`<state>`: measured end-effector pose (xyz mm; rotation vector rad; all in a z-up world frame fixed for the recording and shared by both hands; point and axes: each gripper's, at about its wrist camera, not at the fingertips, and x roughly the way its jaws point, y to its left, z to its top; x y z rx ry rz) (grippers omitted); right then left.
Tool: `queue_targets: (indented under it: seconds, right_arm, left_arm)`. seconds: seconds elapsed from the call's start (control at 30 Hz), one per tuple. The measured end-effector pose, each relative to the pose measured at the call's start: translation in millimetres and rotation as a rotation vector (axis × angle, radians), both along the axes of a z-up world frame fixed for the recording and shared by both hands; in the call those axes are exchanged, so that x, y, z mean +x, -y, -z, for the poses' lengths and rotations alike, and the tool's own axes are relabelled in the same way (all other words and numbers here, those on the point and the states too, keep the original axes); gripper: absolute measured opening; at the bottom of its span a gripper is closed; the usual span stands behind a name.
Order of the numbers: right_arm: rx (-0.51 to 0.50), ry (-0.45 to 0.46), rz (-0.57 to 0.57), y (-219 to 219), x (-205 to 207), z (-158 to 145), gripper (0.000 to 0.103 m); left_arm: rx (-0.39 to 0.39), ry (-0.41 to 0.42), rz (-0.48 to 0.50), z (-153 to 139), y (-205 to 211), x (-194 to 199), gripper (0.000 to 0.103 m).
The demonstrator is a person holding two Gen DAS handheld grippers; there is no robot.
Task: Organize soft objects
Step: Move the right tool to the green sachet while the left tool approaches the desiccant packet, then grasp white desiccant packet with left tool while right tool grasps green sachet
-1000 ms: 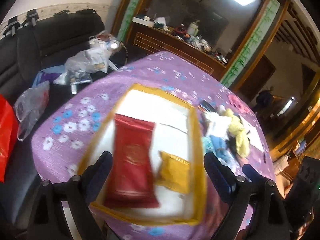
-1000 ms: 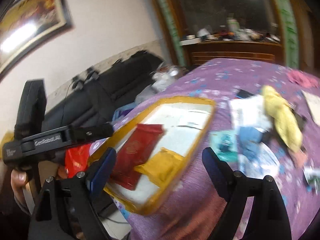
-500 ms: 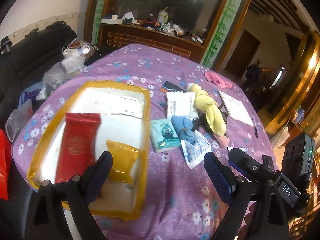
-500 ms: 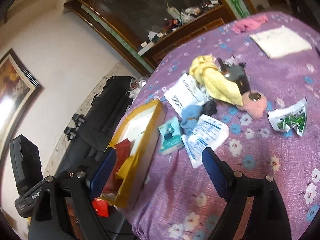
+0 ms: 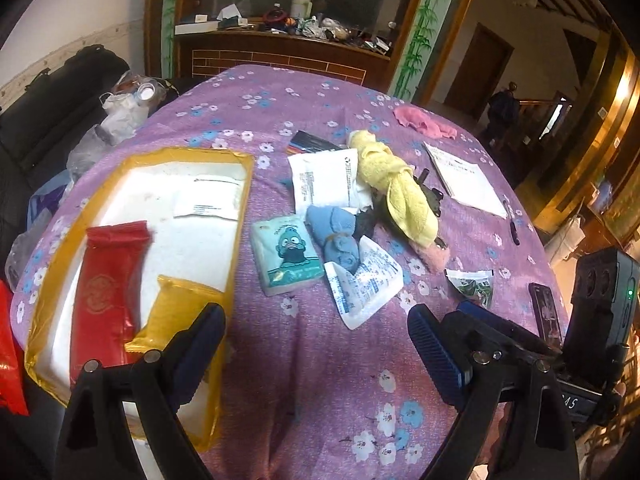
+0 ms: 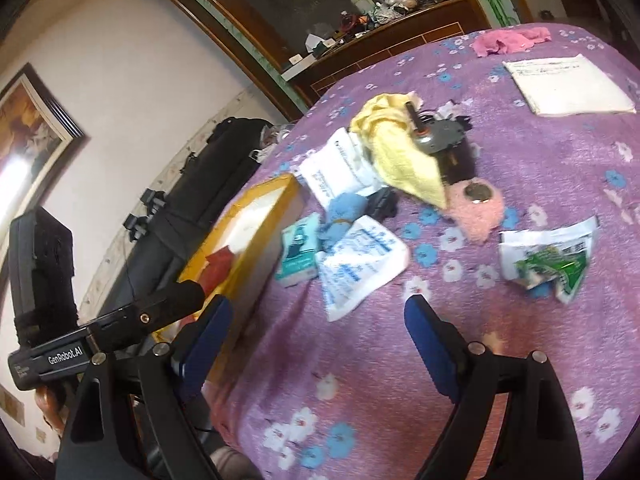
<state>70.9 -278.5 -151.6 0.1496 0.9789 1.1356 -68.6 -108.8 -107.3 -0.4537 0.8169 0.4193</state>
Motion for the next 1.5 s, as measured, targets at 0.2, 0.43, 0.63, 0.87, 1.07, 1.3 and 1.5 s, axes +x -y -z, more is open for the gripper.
queue_targets:
  seconds: [0.2,0.43,0.63,0.87,1.07,1.3,1.5]
  right_arm:
    - [-0.005,0.032,0.008,10.6,4.7,-7.8,0.087]
    - [-0.013,0.012,0.007,17.1,12.2,-6.3,0.087]
    - [-0.004,0.015,0.007,24.2,10.3,-10.2,0.087]
    - [-0.035,0.069,0.069,39.5,17.4,-22.3,0.087]
    - [-0.153,0.102,0.182,46.1,45.5,-12.2,0.087]
    - [-0.274,0.024,0.259,36.4,88.4,25.8,0.087]
    - [-0.299,0.057,0.297,33.3,80.1,33.1,0.086]
  left_arm:
    - [-0.025,-0.01,-0.003,5.4,-3.2,7.1,0.094]
    - [-0.039,-0.005,-0.013,7.0,-2.6,6.2,0.094]
    - [-0.046,-0.014,0.008,7.6,0.6,7.5,0.094]
    - [-0.074,0.002,0.012,10.0,-2.3,9.3,0.094]
    - [-0.045,-0.004,0.064,13.2,2.6,19.1,0.094]
    - [0.003,-0.062,0.134,19.6,13.2,40.9,0.094]
    - [0.03,-0.119,0.204,38.3,21.3,75.3,0.094]
